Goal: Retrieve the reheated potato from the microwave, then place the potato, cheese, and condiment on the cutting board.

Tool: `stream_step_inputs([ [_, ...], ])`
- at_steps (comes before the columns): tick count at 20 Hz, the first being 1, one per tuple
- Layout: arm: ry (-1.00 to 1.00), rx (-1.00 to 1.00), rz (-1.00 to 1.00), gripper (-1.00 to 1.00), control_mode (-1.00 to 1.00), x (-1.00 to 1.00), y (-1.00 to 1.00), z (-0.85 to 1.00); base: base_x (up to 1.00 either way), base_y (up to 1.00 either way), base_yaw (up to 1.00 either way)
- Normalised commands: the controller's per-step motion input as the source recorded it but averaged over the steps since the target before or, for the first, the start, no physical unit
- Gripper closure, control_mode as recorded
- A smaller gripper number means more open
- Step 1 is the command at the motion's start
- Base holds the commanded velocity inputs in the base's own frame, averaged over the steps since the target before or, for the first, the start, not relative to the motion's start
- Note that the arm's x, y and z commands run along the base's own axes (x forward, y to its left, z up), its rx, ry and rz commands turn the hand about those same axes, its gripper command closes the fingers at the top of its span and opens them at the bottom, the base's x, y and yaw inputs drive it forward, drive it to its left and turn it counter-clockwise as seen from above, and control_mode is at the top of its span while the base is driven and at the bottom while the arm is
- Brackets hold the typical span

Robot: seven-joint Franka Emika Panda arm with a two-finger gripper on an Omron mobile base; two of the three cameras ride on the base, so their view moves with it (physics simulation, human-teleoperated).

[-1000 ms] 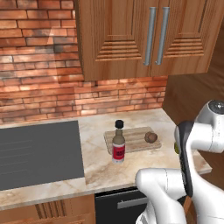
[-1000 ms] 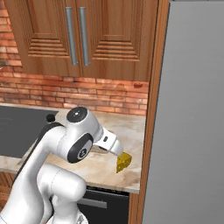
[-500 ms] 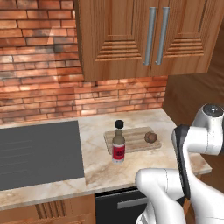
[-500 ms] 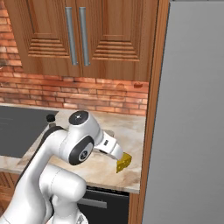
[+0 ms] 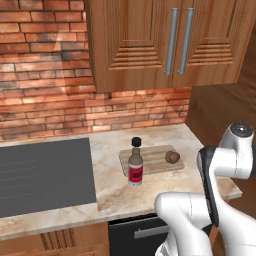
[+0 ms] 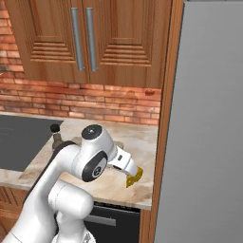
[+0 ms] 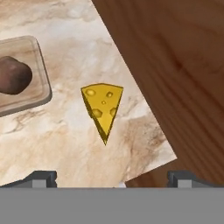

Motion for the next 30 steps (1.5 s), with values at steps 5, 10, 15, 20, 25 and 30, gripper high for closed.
stream_step_inputs([
  [5, 0.04, 0.00, 0.04, -1.00, -1.00, 0.33, -0.09, -0.25, 0.00, 0.00, 0.00],
  [10, 0.07, 0.01, 0.04, -1.00, -1.00, 0.29, -0.04, -0.25, 0.00, 0.00, 0.00],
  [15, 0.06, 0.00, 0.04, -1.00, -1.00, 0.17, -0.07, -0.23, 0.00, 0.00, 0.00],
  [20, 0.06, 0.02, 0.03, -1.00, -1.00, 0.10, -0.16, -0.15, 0.00, 0.00, 0.00],
  [25, 0.07, 0.03, 0.04, -1.00, -1.00, 0.09, -0.11, -0.24, 0.00, 0.00, 0.00],
  [30, 0.07, 0.02, 0.05, -1.00, -1.00, 0.11, -0.02, -0.31, 0.00, 0.00, 0.00],
])
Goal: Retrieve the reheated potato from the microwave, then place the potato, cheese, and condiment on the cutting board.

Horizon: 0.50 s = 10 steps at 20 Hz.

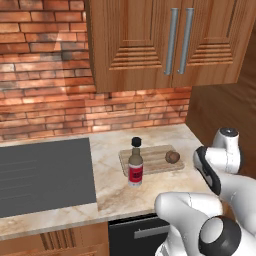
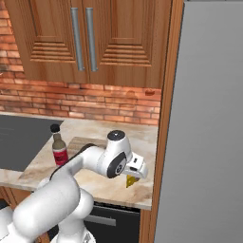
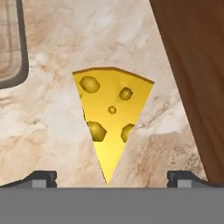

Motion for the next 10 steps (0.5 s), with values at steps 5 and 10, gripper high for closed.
stream_step_inputs([
  [5, 0.05, 0.02, 0.04, -1.00, -1.00, 0.23, 0.00, -0.28, 0.00, 0.00, 0.00],
  [10, 0.02, 0.01, 0.02, -1.00, -1.00, 0.30, 0.00, -0.22, 0.00, 0.00, 0.00],
])
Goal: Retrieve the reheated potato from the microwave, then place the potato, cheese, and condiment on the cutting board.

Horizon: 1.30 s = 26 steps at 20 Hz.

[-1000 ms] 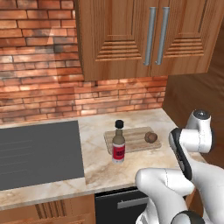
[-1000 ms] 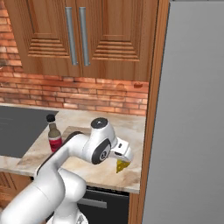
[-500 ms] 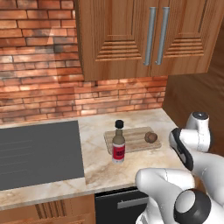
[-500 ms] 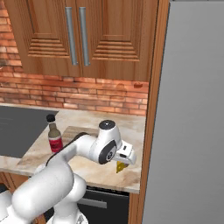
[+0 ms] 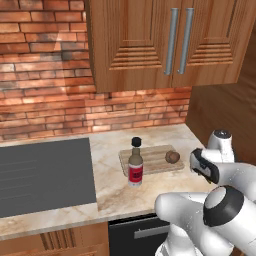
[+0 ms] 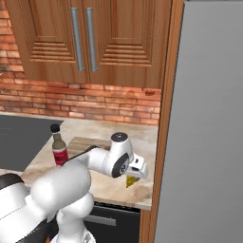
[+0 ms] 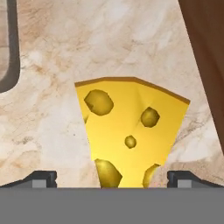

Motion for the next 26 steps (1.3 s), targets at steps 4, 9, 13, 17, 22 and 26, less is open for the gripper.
stream_step_inputs([
  [4, 0.01, 0.00, 0.00, -1.00, -1.00, 0.26, 0.00, -0.22, 0.00, 0.00, 0.00],
  [9, 0.03, 0.00, 0.00, 1.00, -1.00, 0.26, 0.00, -0.25, 0.00, 0.00, 0.00],
  [13, 0.01, 0.00, 0.00, 1.00, -1.00, 0.16, 0.00, -0.21, 0.00, 0.00, 0.00],
  [17, -0.02, 0.00, 0.00, 1.00, -1.00, -0.09, 0.00, 0.05, 0.00, 0.00, 0.00],
  [22, -0.12, 0.03, 0.03, 1.00, -1.00, -0.63, 0.13, 0.62, 0.00, 0.00, 0.00],
  [26, -0.10, 0.05, 0.06, 1.00, -1.00, -0.45, 0.36, 0.85, 0.00, 0.00, 0.00],
])
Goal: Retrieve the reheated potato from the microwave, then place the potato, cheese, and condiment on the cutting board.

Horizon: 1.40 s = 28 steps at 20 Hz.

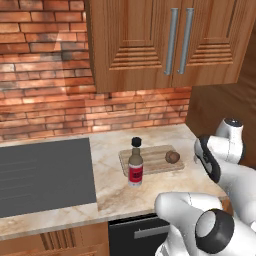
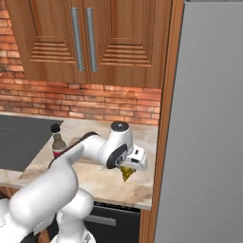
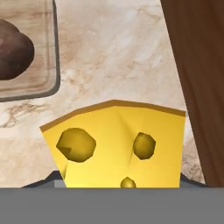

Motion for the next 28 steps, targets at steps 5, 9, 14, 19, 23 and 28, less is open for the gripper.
stream_step_inputs([
  [5, 0.00, 0.10, 0.11, 1.00, -1.00, -0.02, 0.47, 0.78, 0.00, 0.00, 0.00],
  [9, 0.00, 0.10, 0.12, 1.00, -1.00, 0.04, 0.52, 0.61, 0.00, 0.00, 0.00],
  [14, 0.00, 0.09, 0.11, 1.00, -1.00, 0.17, 0.49, 0.48, 0.00, 0.00, 0.00],
  [19, 0.02, 0.04, 0.08, 1.00, -1.00, 0.37, 0.50, 0.12, 0.00, 0.00, 0.00],
  [23, 0.04, 0.00, 0.03, 1.00, -1.00, 0.66, 0.41, 0.00, 0.00, 0.00, 0.00],
  [28, 0.04, 0.01, 0.02, 1.00, -1.00, 0.57, 0.31, 0.00, 0.00, 0.00, 0.00],
])
